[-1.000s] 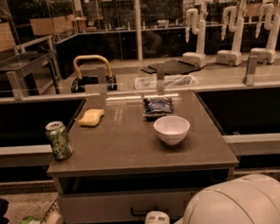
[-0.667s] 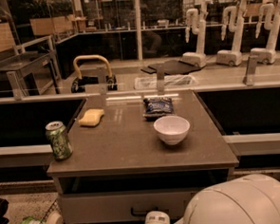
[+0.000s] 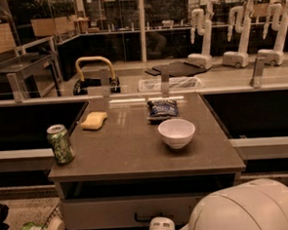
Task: Open middle drawer
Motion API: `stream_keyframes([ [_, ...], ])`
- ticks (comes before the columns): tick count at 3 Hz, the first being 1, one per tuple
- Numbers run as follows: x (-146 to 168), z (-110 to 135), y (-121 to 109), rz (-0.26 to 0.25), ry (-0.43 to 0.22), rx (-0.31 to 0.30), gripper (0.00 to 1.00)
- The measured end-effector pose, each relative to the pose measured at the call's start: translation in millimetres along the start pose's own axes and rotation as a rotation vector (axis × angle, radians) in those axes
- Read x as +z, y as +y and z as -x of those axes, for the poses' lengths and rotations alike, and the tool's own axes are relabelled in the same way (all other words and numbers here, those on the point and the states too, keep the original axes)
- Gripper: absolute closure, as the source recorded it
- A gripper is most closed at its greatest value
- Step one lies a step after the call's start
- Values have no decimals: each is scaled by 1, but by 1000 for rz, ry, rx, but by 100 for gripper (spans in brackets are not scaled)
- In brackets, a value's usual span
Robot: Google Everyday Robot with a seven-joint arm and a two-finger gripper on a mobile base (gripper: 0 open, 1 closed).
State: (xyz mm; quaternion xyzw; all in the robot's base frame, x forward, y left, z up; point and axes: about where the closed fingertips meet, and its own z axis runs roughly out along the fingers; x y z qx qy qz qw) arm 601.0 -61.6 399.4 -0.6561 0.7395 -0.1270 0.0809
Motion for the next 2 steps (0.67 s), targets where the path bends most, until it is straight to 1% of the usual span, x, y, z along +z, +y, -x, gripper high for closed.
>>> stream_keyframes([
  [1, 0, 0, 0, 0, 0, 0, 0],
  [2, -3, -2, -6, 17, -1, 0, 0],
])
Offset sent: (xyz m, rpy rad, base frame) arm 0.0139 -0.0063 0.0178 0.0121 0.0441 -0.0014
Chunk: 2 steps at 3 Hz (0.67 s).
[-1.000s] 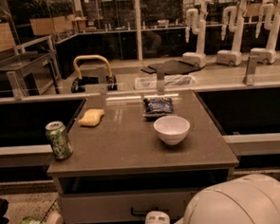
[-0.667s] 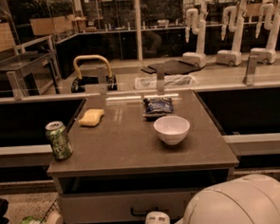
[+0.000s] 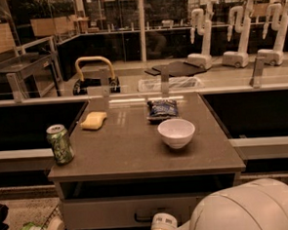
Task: Open middle drawer
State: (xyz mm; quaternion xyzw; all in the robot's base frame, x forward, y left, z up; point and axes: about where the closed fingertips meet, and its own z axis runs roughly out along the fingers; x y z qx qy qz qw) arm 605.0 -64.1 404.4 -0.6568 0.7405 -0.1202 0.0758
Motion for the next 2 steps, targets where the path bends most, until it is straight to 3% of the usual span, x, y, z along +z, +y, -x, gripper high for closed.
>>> stream_keyframes([
  [1, -5, -6, -14, 41, -15, 23, 0],
  [2, -5, -3, -12, 58, -25, 9, 0],
])
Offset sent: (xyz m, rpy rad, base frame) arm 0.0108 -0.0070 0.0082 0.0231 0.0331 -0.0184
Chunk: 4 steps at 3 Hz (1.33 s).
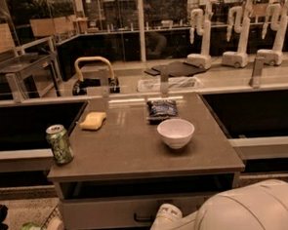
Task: Open middle drawer
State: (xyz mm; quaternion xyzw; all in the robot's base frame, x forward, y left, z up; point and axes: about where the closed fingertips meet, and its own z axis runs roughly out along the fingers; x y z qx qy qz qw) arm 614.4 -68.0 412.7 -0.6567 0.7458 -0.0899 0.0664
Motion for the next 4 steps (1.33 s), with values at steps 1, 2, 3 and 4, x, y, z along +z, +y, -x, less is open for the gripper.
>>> stream_keyframes([
  [1, 4, -4, 8, -7, 1, 18, 18],
  [2, 8, -9, 21, 6, 21, 50, 42],
  [3, 3, -14, 31, 10, 57, 71, 65],
  [4, 2, -15, 31, 11, 58, 73, 88],
])
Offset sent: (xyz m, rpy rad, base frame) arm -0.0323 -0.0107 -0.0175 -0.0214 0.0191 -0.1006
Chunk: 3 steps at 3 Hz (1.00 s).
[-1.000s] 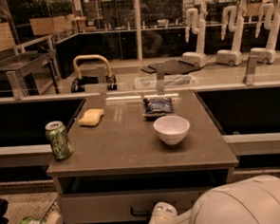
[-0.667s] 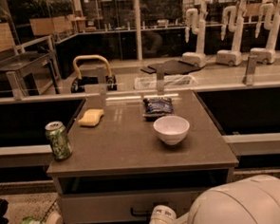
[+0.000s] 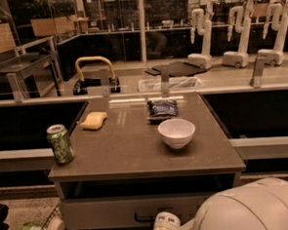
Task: Open middle drawer
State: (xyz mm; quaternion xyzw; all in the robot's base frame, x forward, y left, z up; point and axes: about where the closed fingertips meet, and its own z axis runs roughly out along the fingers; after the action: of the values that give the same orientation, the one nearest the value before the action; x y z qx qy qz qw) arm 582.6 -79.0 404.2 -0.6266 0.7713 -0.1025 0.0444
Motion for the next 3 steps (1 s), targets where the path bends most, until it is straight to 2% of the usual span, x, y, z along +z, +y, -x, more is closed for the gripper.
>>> stream_keyframes([
  [1, 0, 0, 0, 0, 0, 0, 93],
  [3, 2, -1, 2, 4, 3, -1, 47],
])
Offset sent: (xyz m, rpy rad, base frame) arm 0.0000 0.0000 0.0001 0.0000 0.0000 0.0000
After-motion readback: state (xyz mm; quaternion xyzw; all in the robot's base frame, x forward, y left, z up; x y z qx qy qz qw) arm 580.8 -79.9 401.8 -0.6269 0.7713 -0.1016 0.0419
